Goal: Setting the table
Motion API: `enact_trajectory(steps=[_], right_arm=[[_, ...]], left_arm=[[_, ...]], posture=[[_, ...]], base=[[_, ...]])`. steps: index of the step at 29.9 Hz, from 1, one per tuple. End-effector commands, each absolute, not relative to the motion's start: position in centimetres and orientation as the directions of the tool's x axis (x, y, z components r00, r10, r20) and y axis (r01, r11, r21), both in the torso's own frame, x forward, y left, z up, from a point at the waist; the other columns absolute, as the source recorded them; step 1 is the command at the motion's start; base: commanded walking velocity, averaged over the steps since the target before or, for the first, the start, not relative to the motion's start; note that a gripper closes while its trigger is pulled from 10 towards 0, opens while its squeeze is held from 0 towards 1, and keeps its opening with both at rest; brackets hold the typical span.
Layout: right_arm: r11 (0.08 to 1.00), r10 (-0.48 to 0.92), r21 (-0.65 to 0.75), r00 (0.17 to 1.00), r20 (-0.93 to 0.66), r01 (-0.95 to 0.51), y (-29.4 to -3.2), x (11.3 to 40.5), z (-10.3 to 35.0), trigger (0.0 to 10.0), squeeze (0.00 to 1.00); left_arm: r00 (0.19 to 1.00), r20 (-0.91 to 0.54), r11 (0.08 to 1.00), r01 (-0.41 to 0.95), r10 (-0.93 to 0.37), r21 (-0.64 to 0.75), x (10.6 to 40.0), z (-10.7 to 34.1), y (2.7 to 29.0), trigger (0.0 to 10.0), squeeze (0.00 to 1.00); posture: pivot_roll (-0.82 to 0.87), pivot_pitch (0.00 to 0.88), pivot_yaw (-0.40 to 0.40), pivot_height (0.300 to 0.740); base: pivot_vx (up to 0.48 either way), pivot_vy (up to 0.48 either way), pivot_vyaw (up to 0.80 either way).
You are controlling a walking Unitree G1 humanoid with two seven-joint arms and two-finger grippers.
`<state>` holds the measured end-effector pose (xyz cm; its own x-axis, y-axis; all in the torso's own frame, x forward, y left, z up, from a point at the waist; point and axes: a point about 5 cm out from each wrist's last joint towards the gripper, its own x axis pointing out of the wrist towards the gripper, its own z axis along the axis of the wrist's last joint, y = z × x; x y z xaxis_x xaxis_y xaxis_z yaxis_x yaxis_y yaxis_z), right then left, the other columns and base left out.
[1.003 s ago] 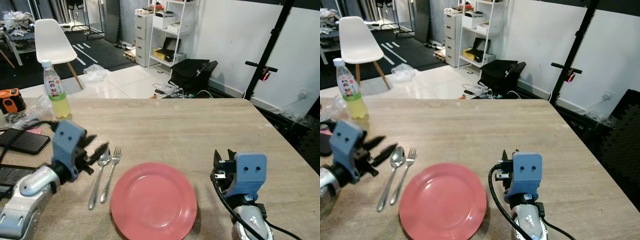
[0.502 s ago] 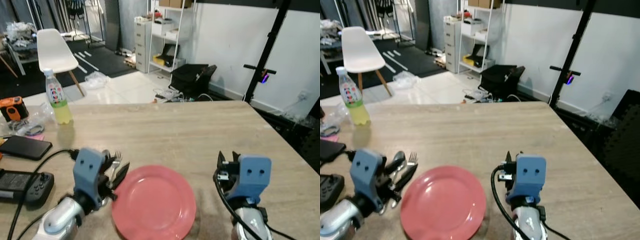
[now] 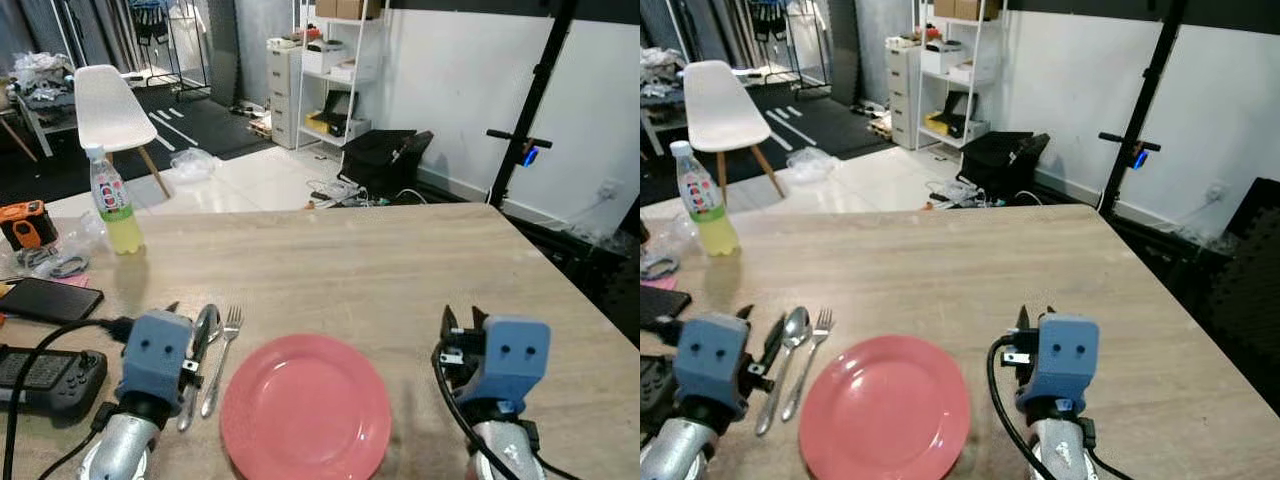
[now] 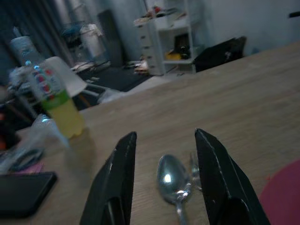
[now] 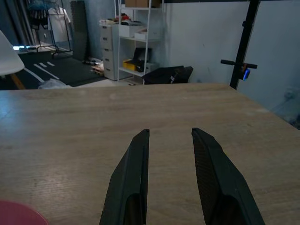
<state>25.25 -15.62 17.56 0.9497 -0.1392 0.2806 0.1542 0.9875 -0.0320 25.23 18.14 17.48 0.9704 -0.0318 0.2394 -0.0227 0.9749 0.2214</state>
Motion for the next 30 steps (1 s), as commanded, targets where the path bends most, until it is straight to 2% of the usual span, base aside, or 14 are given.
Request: enact_trajectory(steps=[1,5,9,17,24,30], right_arm=[[0.988,-0.134,-0.036,0.952,0.276,0.149,-15.6,25.0,17.4,10.0,0.0],[0.99,-0.119,-0.036,0.956,0.268,0.133,-15.6,24.9,17.2,10.0,0.0],[0.992,-0.129,0.034,0.963,0.235,0.125,-16.1,24.6,16.8,10.0,0.0],[0.981,-0.188,-0.006,0.959,0.214,0.193,-18.1,24.2,16.2,10.0,0.0],[0.988,-0.155,0.031,0.961,0.231,0.151,-16.9,24.2,16.5,10.0,0.0],[0.988,-0.153,0.025,0.964,0.218,0.151,-16.8,24.1,16.2,10.0,0.0]], left_arm=[[0.98,0.197,0.979,-0.001,-0.04,0.205,24.8,16.8,18.2,10.0,0.0],[0.981,0.183,0.984,0.024,-0.057,0.178,24.4,16.4,18.4,10.0,0.0],[0.979,0.187,0.984,0.055,-0.087,0.172,24.6,16.4,18.6,10.0,0.0],[0.974,0.153,0.976,0.138,-0.165,0.169,25.2,16.7,18.5,10.0,0.0],[0.974,0.1,0.971,0.19,-0.205,0.142,25.5,16.2,18.1,10.0,0.0],[0.974,0.088,0.97,0.197,-0.211,0.141,25.5,16.1,17.8,10.0,0.0]], posture=[[0.0,0.0,0.048,0.74],[0.01,0.0,0.039,0.74],[0.02,0.0,0.031,0.74],[0.01,0.0,0.039,0.74],[0.0,0.0,0.049,0.74],[0.01,0.0,0.047,0.74]], base=[[0.0,0.0,0.0],[0.0,0.0,0.0],[0.0,0.0,0.0],[0.0,0.0,0.0],[0.0,0.0,0.0],[0.0,0.0,0.0]])
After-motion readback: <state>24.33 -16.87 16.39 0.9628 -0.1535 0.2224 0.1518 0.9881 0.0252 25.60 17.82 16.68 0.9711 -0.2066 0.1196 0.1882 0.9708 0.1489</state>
